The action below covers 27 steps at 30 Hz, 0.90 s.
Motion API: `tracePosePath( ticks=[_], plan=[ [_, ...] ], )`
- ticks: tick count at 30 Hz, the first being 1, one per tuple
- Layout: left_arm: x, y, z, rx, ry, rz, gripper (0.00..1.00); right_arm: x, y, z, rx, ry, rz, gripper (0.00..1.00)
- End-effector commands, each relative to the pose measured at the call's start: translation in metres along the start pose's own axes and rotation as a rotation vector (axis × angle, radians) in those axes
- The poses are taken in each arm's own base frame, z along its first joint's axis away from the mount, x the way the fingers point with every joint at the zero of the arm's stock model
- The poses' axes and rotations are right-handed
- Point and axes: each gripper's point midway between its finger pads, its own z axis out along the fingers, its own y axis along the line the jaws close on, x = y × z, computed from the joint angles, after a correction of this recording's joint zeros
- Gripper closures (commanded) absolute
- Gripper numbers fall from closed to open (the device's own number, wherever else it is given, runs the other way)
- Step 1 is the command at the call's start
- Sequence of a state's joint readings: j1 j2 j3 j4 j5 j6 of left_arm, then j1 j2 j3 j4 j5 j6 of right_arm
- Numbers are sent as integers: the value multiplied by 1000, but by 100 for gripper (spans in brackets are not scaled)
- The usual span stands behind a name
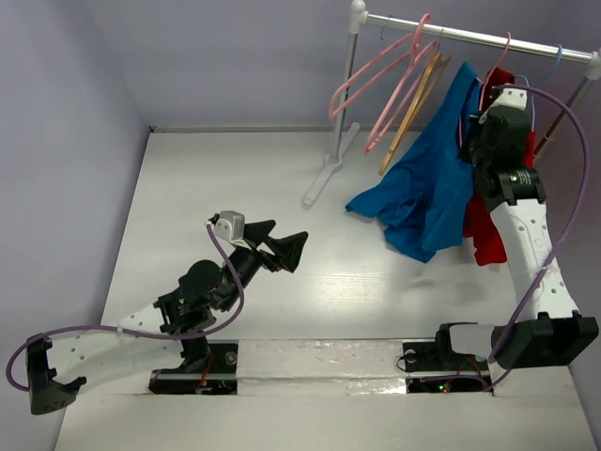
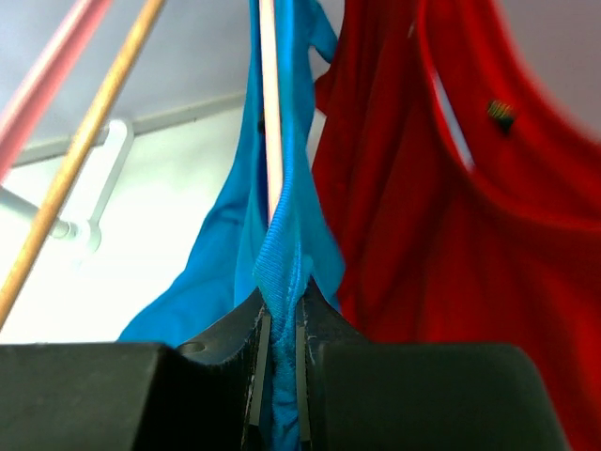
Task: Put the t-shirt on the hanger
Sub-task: Place the hanger at the clothesline, then reset both arms
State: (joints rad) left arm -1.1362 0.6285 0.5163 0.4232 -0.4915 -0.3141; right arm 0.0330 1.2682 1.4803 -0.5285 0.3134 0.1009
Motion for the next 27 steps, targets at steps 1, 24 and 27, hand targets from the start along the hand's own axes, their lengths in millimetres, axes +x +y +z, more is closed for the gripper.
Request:
tracePosePath(
  ticks=[1, 24, 27],
  plan=[
    [-6, -2, 2, 9, -29, -4, 1, -22, 4, -3, -37, -108, 89, 100],
    [-3, 22, 11, -151, -24, -6, 1, -10, 34, -177, -522, -292, 338, 0],
    [-1, 22, 15, -176, -11, -15, 1, 15, 57, -215, -745, -301, 315, 0]
  ],
)
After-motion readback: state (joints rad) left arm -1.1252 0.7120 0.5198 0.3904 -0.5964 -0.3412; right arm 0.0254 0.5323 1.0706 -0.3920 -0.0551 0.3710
